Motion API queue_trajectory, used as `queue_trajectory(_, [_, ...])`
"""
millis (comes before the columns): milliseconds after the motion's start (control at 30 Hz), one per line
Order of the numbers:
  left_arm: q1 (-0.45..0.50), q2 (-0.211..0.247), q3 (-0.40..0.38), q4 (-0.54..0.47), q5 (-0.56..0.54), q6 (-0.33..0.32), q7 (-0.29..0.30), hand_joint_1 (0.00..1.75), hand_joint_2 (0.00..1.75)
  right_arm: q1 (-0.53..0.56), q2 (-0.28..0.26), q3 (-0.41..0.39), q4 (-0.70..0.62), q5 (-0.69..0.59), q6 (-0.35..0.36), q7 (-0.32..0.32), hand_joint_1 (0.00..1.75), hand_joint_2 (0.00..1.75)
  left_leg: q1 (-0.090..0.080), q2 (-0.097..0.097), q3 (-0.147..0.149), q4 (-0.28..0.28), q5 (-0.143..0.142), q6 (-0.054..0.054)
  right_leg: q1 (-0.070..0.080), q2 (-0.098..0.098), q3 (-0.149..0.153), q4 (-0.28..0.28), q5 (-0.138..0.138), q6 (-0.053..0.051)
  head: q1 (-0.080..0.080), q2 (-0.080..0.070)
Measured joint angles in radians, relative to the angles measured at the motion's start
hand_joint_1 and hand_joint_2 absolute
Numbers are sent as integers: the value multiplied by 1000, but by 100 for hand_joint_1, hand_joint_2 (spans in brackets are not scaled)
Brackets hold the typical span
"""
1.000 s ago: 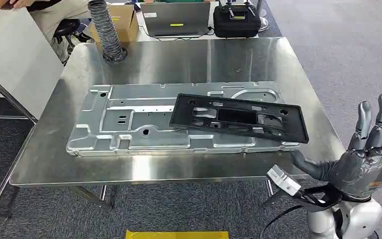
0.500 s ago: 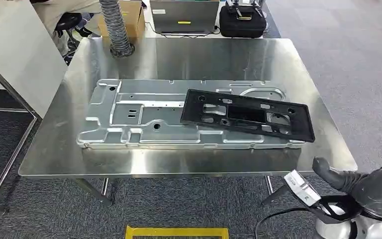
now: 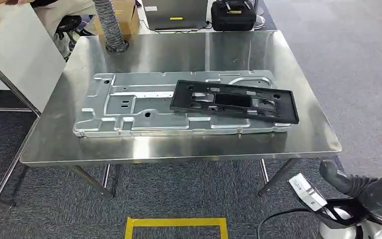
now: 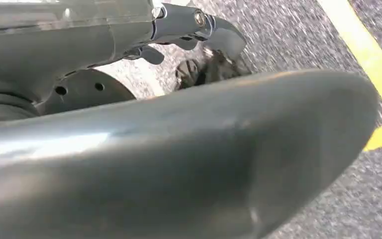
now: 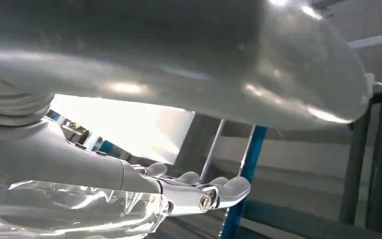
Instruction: Take the parts from the cabinet and place them on the table.
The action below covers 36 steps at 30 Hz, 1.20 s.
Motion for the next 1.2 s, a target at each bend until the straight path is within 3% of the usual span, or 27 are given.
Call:
queue_trajectory(33, [0,0,0,0,-1,0,0,0,0,1,0,-1,0,0,0,-1,0,0,0,0,30,-22,8,1,0,0,-15,3,10,2,0,0])
queue_trajectory(67, [0,0,0,0,-1,0,0,0,0,1,0,-3,0,0,0,-1,0,0,0,0,88,-93,31,3,0,0,-28,7,18,4,0,0])
queue_trajectory(133, [-4,1,0,0,-3,-6,2,0,0,1,0,-5,-2,0,0,-1,0,0,0,0,233,-297,78,11,0,1,-49,17,33,10,0,0])
queue_trajectory(167, [-9,2,0,0,-5,-9,3,0,0,2,0,-5,-5,0,0,-1,0,0,-4,0,250,-343,64,20,5,1,-57,22,39,17,0,0])
queue_trajectory(300, [-4,3,0,0,-6,-16,6,0,0,3,0,-6,-7,3,0,4,0,0,-12,-1,234,-339,100,46,0,-1,-57,13,69,41,4,0])
queue_trajectory(333, [-4,2,0,0,-3,-20,6,0,0,3,0,-6,-7,13,0,18,0,0,-5,4,224,-343,117,54,-3,2,-65,19,61,46,-2,0])
queue_trajectory(367, [-6,3,0,0,-2,-22,6,0,0,4,0,-6,-7,15,0,21,0,0,-6,7,210,-343,126,60,-4,3,-81,47,11,50,-1,0])
queue_trajectory(433, [-6,4,-2,0,-1,-27,6,0,0,6,0,-7,-6,15,0,12,0,0,-7,8,185,-343,146,65,-9,4,-126,195,-113,61,7,0])
queue_trajectory(467, [-5,4,-3,0,-1,-31,5,0,0,9,0,-7,-5,15,0,17,0,0,-7,8,172,-342,155,64,-10,4,-147,279,-154,64,5,0])
queue_trajectory(500, [-4,5,-5,0,-1,-37,3,0,0,11,0,-7,-3,15,0,19,0,0,-7,8,160,-340,163,63,-10,4,-155,333,-164,66,8,0])
queue_trajectory(533, [-3,5,-6,0,-1,-45,-2,0,0,13,0,-8,0,12,0,13,0,0,-7,9,150,-338,170,61,-10,3,-140,338,-150,66,8,0])
queue_trajectory(567, [-1,5,-6,0,-1,-50,-6,0,0,15,0,-8,2,9,0,7,0,0,-7,9,142,-335,175,59,-10,3,-102,297,-122,65,8,0])
queue_trajectory(633, [-2,4,-7,0,-1,-56,-13,0,0,17,0,-8,7,4,0,5,0,0,-7,7,131,-329,181,54,-10,3,40,96,-70,56,8,0])
queue_trajectory(667, [-2,5,-8,0,-1,-59,-19,0,0,17,0,-8,9,3,0,4,0,0,-8,7,128,-325,184,50,-8,4,97,2,-94,47,8,0])
queue_trajectory(700, [-2,4,-8,0,-3,-60,-31,0,0,21,1,-8,13,3,0,1,0,0,-10,6,127,-326,188,43,-1,4,98,5,-82,42,6,0])
queue_trajectory(800, [-3,5,-9,0,-1,-57,-58,0,0,30,2,-9,39,5,0,20,0,0,-9,7,126,-330,199,26,3,5,89,-4,-79,23,11,0])
queue_trajectory(833, [-3,5,-9,0,0,-57,-61,0,0,32,3,-9,49,5,0,20,0,0,-11,7,122,-324,196,19,-8,3,90,-15,-68,12,11,0])
queue_trajectory(867, [-2,6,-9,0,0,-57,-63,0,0,33,5,-9,58,5,0,19,0,0,-8,6,114,-301,171,14,-7,1,87,-16,-64,7,10,0])
queue_trajectory(900, [-2,6,-9,0,2,-57,-67,0,0,33,6,-10,68,0,0,15,0,0,-8,5,89,-241,123,11,-7,1,81,-15,-60,2,7,0])
queue_trajectory(967, [-1,7,-9,0,2,-58,-77,0,0,36,8,-13,105,-12,0,10,0,0,-6,6,22,-74,35,5,-3,0,69,-12,-54,-1,6,0])
queue_trajectory(1000, [-1,8,-9,0,3,-58,-79,0,0,40,8,-15,121,-18,0,10,0,0,-6,6,1,-15,17,4,-1,0,63,-9,-52,-1,6,0])
queue_trajectory(1033, [0,8,-9,0,3,-58,-80,0,0,43,8,-17,138,-26,0,11,0,0,-6,6,0,-1,23,5,0,0,58,-5,-51,0,6,0])
queue_trajectory(1100, [2,8,-9,0,13,-58,-81,0,0,48,8,-18,163,-32,0,32,0,0,-7,6,51,-77,73,9,2,0,54,1,-51,0,6,0])
queue_trajectory(1200, [2,10,-12,0,23,-56,-85,0,0,54,8,-20,213,-47,0,59,0,0,-8,6,171,-292,149,24,5,0,53,6,-52,2,6,0])
